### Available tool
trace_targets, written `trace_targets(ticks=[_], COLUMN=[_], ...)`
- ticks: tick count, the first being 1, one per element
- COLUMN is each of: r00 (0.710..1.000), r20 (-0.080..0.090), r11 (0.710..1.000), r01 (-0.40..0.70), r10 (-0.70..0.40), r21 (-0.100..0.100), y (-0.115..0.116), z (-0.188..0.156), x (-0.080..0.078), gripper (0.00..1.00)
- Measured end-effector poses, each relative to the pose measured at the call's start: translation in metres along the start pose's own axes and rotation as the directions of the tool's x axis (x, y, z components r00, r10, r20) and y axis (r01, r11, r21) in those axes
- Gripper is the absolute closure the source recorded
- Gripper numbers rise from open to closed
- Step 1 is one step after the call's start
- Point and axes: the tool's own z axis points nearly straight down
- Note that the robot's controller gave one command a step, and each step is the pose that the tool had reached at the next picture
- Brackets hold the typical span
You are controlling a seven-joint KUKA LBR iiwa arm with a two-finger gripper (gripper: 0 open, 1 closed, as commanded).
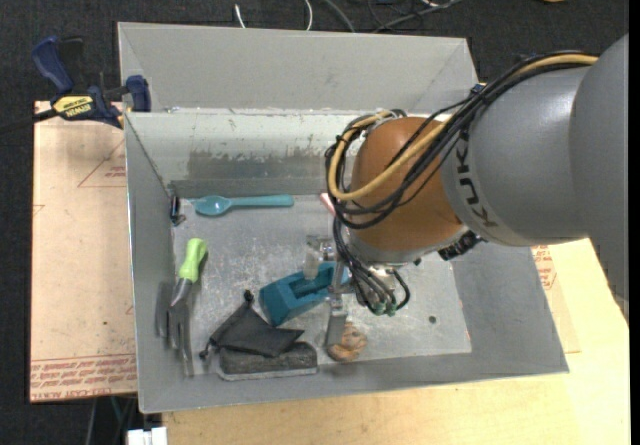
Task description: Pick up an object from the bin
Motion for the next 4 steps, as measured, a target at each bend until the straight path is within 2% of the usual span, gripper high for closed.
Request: trace_targets(ticks=[1, 2, 3, 4], r00=[1.000, 1.000, 1.000, 0.997], r20=[0.007, 0.022, 0.013, 0.026], r11=[1.000, 1.000, 1.000, 0.997], r01=[-0.003, -0.009, 0.019, 0.079], r10=[0.003, 0.009, -0.019, -0.079], r21=[-0.001, -0.003, -0.003, -0.005], y=[0.000, 0.014, -0.025, 0.005], z=[-0.004, 0.050, 0.056, 0.063], x=[-0.002, -0.024, -0.070, -0.039], gripper=[0.00, 0.00, 0.00, 1.00])
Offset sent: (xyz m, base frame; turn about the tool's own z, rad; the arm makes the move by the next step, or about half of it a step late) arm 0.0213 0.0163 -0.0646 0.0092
